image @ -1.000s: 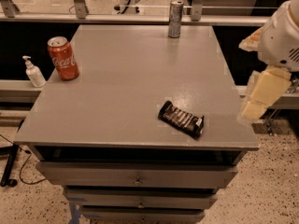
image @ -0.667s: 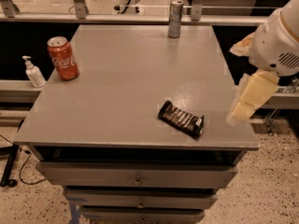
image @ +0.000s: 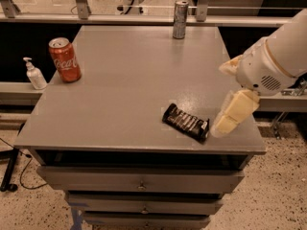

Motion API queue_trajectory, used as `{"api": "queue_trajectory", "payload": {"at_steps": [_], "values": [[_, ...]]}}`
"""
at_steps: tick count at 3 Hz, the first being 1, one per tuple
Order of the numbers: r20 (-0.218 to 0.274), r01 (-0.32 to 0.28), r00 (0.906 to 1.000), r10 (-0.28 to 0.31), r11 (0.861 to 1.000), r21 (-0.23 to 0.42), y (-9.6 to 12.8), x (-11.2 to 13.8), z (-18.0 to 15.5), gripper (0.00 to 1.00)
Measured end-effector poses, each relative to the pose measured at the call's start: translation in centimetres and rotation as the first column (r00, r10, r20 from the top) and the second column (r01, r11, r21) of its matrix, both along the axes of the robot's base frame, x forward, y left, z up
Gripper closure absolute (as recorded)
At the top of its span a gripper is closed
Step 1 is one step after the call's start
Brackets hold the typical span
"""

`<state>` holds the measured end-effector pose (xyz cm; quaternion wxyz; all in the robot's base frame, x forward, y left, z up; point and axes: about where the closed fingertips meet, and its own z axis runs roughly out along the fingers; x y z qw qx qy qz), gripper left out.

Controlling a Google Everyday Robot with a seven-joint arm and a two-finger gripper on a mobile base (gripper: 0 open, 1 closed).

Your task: Move rxbar chocolate near redbull can

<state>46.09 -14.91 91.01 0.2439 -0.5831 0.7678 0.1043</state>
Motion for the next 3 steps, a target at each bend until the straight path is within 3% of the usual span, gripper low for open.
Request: {"api": "queue_trajectory", "payload": {"at_steps": [3], "values": [[0.118, 0.001, 0.9931, -0.002, 1.000, 0.009, 2.4, 1.8, -5.4, 0.00]]}}
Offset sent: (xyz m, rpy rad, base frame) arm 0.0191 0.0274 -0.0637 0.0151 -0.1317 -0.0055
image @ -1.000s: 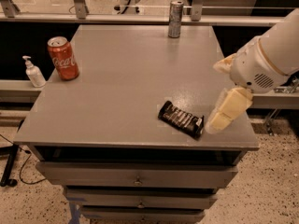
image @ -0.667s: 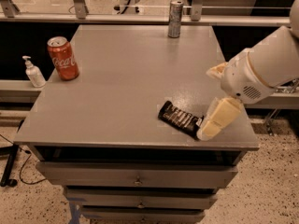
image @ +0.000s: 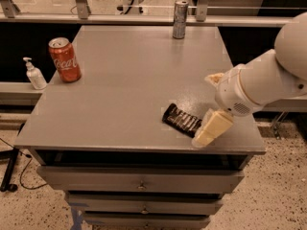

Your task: Move rxbar chocolate near redbull can

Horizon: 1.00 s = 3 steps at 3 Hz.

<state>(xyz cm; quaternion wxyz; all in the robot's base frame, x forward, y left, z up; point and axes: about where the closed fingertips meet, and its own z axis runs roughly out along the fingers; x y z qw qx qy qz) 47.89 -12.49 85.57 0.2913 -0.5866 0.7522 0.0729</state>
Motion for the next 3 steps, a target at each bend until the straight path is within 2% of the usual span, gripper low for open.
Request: {"api": "queue_trajectory", "payload": {"at_steps": [1, 2, 3], "values": [[0.007, 0.016, 0.9998, -0.016, 1.000, 0.009, 0.4, 1.0, -1.2, 0.09], [-0.037, 0.039, 0.9986, -0.037, 0.999, 0.036, 1.0, 1.1, -2.8, 0.27], [-0.067, 0.051, 0.9966, -0.048, 0.998, 0.043, 1.0, 0.6, -3.3, 0.49]]}}
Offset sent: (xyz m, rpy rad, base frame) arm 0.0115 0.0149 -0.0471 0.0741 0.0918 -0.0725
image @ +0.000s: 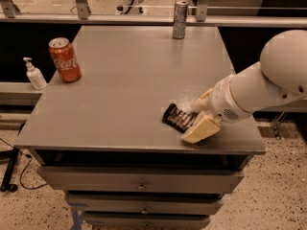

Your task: Move rxbar chocolate near redbull can

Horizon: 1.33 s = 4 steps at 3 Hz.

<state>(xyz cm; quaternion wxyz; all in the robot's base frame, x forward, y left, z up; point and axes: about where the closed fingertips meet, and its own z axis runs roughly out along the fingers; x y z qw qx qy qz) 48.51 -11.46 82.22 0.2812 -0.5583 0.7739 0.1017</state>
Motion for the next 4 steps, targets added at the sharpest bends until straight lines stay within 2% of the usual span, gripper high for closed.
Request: {"api": "queue_trajectory", "payload": {"at_steps": [2, 3, 4], "values": [[0.000, 0.000, 1.0000, 0.000, 1.000, 0.000, 0.0, 0.0, 0.6, 0.95], [0.000, 0.000, 1.0000, 0.000, 1.000, 0.000, 0.0, 0.0, 0.6, 1.00], [0.028, 0.013, 0.9995, -0.013, 1.000, -0.006, -0.8, 1.4, 3.1, 1.00]]}}
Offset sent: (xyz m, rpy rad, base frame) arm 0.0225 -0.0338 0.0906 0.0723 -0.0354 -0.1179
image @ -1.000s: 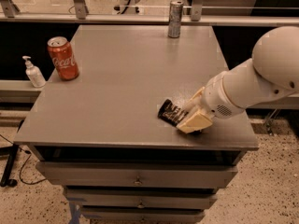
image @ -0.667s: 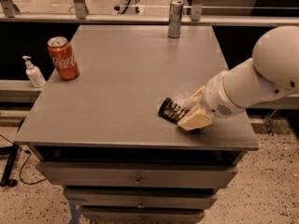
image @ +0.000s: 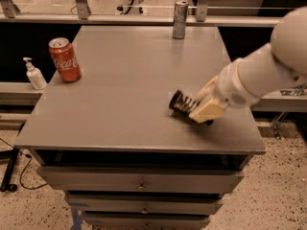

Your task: Move rxbar chocolate near redbull can

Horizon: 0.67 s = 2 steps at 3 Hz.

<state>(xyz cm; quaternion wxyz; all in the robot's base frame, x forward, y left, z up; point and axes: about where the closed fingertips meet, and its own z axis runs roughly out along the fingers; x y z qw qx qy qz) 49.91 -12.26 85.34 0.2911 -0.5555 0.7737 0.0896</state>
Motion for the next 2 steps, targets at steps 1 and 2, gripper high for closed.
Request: {"api": "queue_trajectory", "payload": {"at_steps": [1, 2], "values": [[0.058, 0.037, 0.9977, -0.036, 0.999, -0.014, -3.2, 3.3, 5.9, 1.00], [0.132, 0.051, 0.9899, -0.051, 0.999, 0.002, -3.8, 4.4, 10.1, 1.00]]}}
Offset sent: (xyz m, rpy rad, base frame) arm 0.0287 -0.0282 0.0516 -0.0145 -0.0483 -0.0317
